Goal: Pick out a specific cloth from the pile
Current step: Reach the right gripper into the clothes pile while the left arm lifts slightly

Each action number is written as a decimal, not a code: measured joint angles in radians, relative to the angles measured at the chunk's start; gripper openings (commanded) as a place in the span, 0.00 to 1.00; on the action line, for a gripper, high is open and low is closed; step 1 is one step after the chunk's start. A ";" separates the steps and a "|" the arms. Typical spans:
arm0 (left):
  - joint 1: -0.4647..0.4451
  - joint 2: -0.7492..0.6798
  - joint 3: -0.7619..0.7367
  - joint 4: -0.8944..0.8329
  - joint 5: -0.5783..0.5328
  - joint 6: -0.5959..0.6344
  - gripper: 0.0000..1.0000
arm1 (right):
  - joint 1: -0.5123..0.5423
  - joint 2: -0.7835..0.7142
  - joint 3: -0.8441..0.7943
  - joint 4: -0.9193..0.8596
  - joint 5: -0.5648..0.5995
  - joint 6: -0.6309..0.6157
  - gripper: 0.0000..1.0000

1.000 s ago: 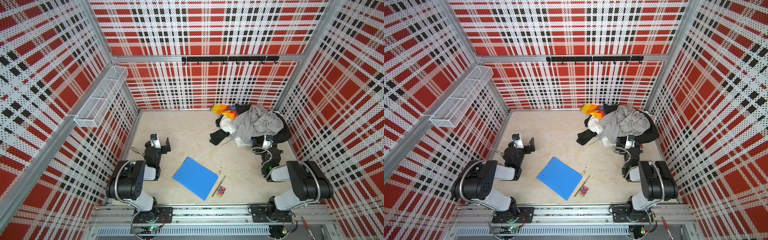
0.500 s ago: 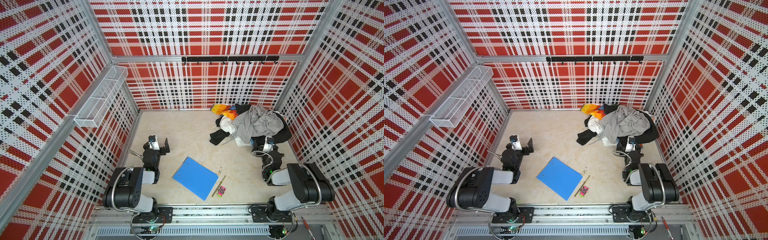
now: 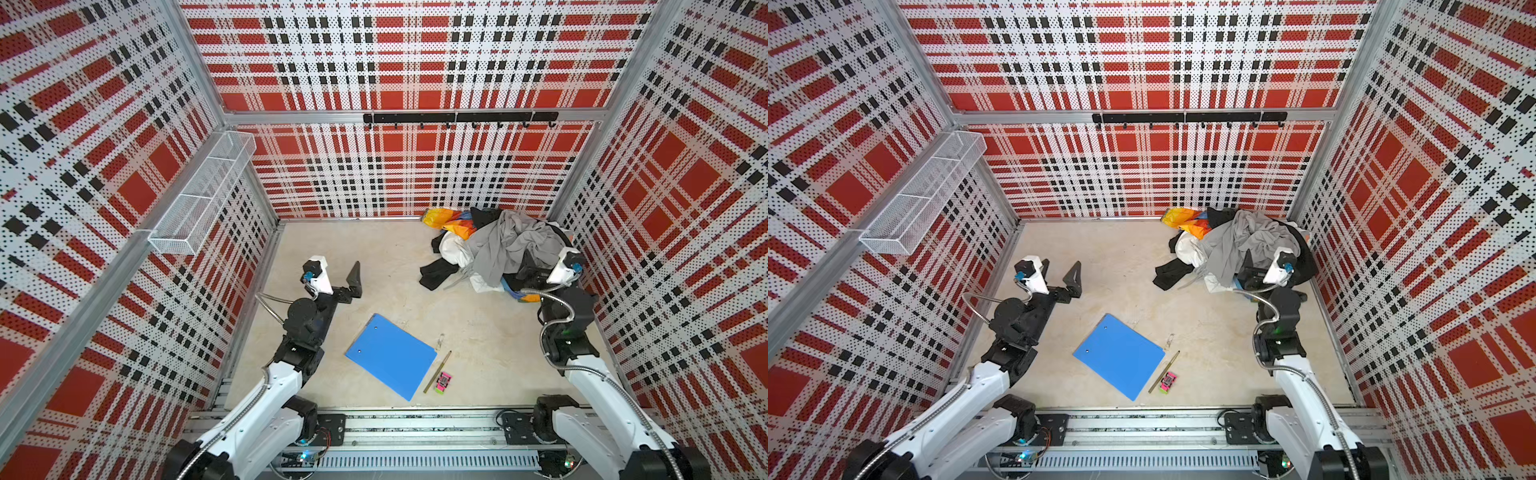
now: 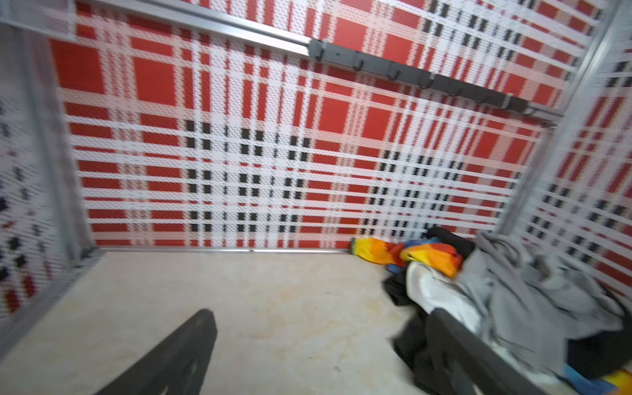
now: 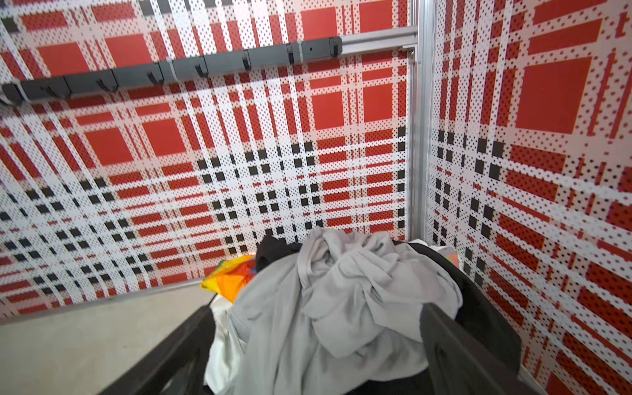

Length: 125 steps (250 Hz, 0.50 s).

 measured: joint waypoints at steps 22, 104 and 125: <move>-0.055 -0.028 0.000 -0.052 0.031 -0.069 0.99 | 0.034 0.053 0.134 -0.131 0.027 0.031 1.00; -0.109 -0.102 -0.074 -0.146 0.112 -0.291 0.99 | 0.175 0.480 0.561 -0.444 0.043 0.034 1.00; -0.109 -0.134 -0.093 -0.157 0.125 -0.316 0.99 | 0.198 0.597 0.656 -0.503 0.037 0.032 1.00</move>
